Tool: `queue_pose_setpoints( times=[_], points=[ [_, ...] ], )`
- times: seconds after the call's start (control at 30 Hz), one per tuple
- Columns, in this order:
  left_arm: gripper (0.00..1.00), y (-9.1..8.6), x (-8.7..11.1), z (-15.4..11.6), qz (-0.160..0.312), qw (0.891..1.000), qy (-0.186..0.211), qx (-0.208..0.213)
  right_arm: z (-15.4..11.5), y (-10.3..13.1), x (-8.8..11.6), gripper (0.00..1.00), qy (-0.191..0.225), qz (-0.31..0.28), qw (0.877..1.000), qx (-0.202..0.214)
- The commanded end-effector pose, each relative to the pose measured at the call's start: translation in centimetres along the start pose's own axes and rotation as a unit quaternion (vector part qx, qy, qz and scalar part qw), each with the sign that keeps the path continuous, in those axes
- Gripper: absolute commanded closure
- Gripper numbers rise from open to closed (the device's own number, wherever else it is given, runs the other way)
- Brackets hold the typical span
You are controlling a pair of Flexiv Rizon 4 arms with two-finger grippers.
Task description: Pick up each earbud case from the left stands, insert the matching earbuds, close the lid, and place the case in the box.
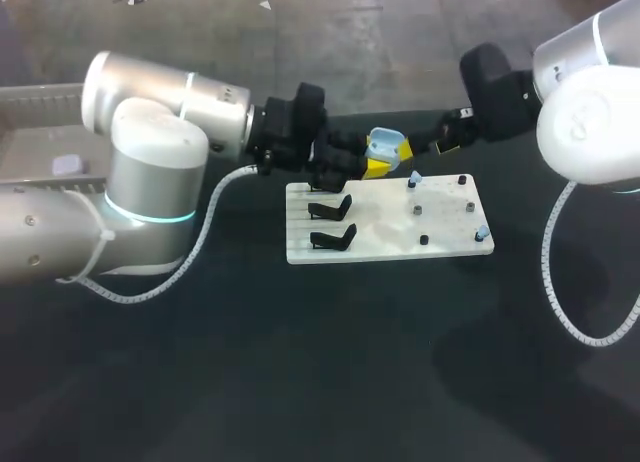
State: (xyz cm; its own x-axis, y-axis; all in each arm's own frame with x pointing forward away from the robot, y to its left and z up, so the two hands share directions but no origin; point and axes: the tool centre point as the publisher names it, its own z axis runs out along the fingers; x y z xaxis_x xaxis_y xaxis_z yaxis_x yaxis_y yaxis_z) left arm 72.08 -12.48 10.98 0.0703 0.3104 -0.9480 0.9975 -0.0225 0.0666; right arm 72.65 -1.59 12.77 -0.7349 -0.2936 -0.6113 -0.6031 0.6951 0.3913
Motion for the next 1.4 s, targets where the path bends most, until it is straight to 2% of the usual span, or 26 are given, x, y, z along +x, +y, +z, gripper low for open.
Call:
queue_pose_setpoints(
  times=[0.03,0.3,0.43,0.6,0.8,0.93,1.0,1.4],
  points=[
    [1.00,-0.1,0.6,-0.6,-0.002,1.000,-0.016,-0.010,-1.2,-0.1,0.2,0.00,-0.005,0.001,1.000,0.024],
    [1.00,-0.1,0.4,-2.3,-0.017,0.996,-0.082,-0.027,-3.9,-1.1,1.5,0.00,0.016,0.009,0.994,0.111],
    [1.00,-0.4,-0.1,-3.1,-0.022,0.994,-0.100,-0.044,-5.0,-1.6,3.0,0.00,0.044,0.021,0.986,0.158],
    [1.00,-0.7,-0.4,-3.7,-0.045,0.990,-0.123,-0.043,-6.1,-2.7,5.2,0.00,0.077,0.046,0.975,0.205],
    [1.00,-0.8,-0.6,-3.9,-0.050,0.990,-0.125,-0.039,-7.0,-3.4,7.1,0.00,0.089,0.073,0.965,0.236],
    [1.00,-0.8,-0.6,-3.9,-0.050,0.990,-0.125,-0.039,-6.9,-3.6,8.2,0.00,0.111,0.076,0.958,0.255],
    [1.00,-0.8,-0.6,-3.9,-0.050,0.990,-0.125,-0.039,-6.9,-3.9,9.0,0.00,0.131,0.078,0.947,0.284],
    [1.00,-0.8,-0.6,-3.9,-0.050,0.990,-0.125,-0.039,-6.9,-3.9,9.0,0.00,0.131,0.078,0.947,0.284]
  ],
)
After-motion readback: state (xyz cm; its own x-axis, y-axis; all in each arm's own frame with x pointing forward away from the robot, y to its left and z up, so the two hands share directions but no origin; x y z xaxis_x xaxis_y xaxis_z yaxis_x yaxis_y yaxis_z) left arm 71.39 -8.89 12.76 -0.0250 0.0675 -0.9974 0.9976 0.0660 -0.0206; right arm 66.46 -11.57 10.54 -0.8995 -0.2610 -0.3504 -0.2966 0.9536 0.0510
